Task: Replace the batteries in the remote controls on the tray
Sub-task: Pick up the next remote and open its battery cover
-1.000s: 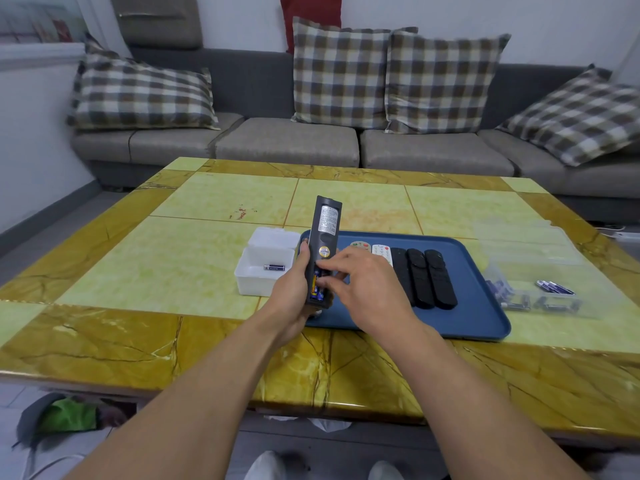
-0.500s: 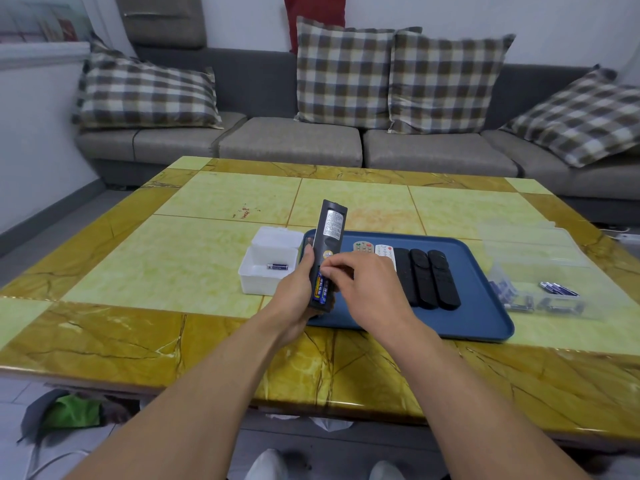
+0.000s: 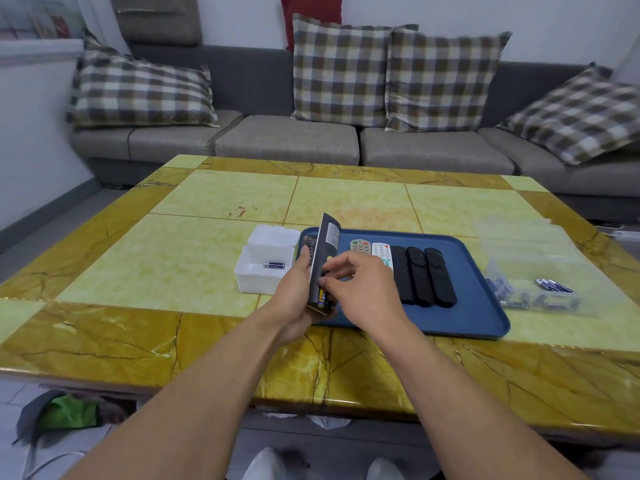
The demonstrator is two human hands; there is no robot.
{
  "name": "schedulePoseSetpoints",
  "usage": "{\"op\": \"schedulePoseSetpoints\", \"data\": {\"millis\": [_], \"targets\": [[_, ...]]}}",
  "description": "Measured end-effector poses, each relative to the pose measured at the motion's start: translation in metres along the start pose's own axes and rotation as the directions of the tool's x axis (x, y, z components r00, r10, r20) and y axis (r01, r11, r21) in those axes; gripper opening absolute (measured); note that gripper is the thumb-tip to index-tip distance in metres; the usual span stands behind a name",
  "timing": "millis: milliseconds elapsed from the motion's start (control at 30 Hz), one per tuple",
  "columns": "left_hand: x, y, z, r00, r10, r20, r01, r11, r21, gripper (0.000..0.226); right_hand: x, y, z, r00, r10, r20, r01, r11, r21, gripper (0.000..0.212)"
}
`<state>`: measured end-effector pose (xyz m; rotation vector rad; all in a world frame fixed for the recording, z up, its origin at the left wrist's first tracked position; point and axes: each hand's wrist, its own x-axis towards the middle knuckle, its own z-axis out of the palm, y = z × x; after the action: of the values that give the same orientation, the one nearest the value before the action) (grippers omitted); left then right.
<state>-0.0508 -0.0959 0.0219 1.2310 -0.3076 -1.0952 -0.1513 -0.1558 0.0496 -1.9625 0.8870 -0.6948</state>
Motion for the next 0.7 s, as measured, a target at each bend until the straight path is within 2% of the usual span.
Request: {"op": "schedulePoseSetpoints", "data": {"millis": [100, 200, 267, 367, 433, 500, 600, 667, 700], "targets": [[0.004, -0.002, 0.0, 1.0, 0.004, 0.005, -0.004, 1.0, 0.029, 0.064, 0.003, 0.005, 0.001, 0.998, 0.066, 0.02, -0.067, 0.997, 0.047, 0.013], [0.006, -0.004, 0.001, 0.999, 0.038, 0.005, -0.038, 0.998, 0.054, 0.054, 0.004, 0.009, 0.003, 0.991, 0.128, 0.047, -0.134, 0.976, 0.169, 0.019], [0.01, -0.006, 0.003, 0.998, 0.066, 0.007, -0.066, 0.996, 0.061, 0.058, 0.003, 0.009, 0.003, 0.989, 0.132, 0.068, -0.144, 0.965, 0.221, 0.022], [0.011, -0.006, 0.006, 0.997, 0.078, -0.011, -0.078, 0.997, 0.015, 0.06, 0.001, 0.005, 0.002, 0.988, 0.131, 0.08, -0.147, 0.957, 0.252, 0.022], [0.011, -0.005, 0.007, 0.994, 0.096, -0.052, -0.097, 0.995, -0.018, 0.055, 0.003, 0.001, 0.001, 0.981, 0.173, 0.084, -0.191, 0.923, 0.334, 0.021], [0.01, -0.003, 0.008, 0.988, 0.096, -0.123, -0.101, 0.995, -0.028, 0.05, 0.008, -0.003, -0.006, 0.957, 0.27, 0.106, -0.284, 0.796, 0.535, 0.018], [0.011, 0.001, 0.006, 0.976, 0.112, -0.188, -0.119, 0.993, -0.026, 0.05, 0.014, -0.007, -0.02, 0.885, 0.405, 0.228, -0.408, 0.444, 0.798, 0.023], [0.012, 0.003, 0.003, 0.973, 0.12, -0.198, -0.129, 0.991, -0.034, 0.05, 0.014, -0.006, -0.026, 0.837, 0.433, 0.334, -0.476, 0.276, 0.835, 0.026], [0.011, 0.004, 0.001, 0.974, 0.121, -0.192, -0.129, 0.991, -0.033, 0.05, 0.014, -0.005, -0.026, 0.817, 0.431, 0.384, -0.519, 0.26, 0.814, 0.027]]}}
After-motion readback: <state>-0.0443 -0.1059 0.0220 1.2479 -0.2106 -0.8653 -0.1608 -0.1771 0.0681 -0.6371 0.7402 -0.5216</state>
